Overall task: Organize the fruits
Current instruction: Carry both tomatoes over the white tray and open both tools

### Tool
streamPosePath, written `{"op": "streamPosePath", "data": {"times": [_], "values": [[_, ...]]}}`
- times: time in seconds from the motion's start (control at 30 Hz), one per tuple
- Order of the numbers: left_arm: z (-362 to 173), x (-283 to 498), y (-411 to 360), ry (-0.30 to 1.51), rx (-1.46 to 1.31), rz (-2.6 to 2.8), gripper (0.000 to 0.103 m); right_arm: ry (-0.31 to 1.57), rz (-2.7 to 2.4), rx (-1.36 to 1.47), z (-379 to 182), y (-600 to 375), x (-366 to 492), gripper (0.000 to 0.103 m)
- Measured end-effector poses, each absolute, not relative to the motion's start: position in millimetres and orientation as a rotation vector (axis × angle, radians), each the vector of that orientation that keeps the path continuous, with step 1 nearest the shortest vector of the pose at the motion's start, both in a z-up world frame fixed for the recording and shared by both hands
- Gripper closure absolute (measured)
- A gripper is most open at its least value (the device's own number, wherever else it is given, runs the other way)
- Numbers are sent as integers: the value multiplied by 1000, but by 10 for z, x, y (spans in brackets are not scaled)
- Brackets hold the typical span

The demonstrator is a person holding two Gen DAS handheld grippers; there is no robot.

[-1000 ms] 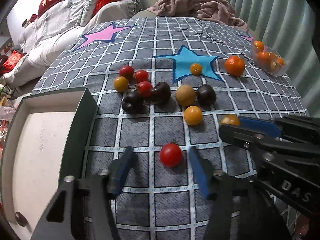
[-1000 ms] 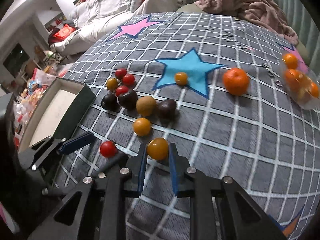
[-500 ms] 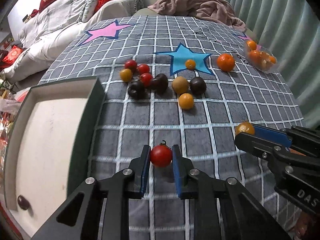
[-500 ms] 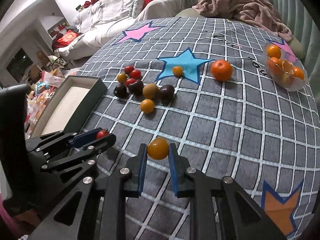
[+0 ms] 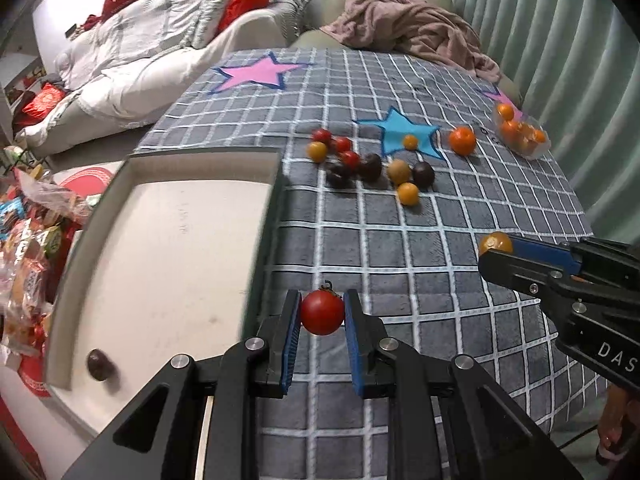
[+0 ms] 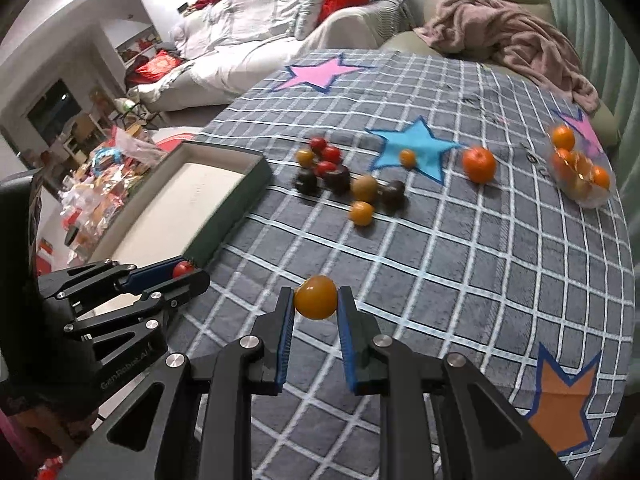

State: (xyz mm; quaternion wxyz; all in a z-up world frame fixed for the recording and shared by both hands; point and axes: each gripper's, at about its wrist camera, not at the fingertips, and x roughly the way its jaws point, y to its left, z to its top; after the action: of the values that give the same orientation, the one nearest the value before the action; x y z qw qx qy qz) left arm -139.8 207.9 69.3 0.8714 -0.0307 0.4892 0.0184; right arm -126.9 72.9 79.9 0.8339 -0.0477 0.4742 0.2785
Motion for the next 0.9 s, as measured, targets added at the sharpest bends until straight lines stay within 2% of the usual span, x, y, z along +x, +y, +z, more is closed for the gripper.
{"op": "streamPosePath", "data": {"times": [0.4, 0.9], "values": [[833, -1642, 2666, 972, -109, 121, 80, 989, 674, -176, 977, 1372, -1467, 80], [489, -1720, 3522, 1013, -149, 269, 80, 1050, 772, -287, 748, 2340, -1538, 80]]}}
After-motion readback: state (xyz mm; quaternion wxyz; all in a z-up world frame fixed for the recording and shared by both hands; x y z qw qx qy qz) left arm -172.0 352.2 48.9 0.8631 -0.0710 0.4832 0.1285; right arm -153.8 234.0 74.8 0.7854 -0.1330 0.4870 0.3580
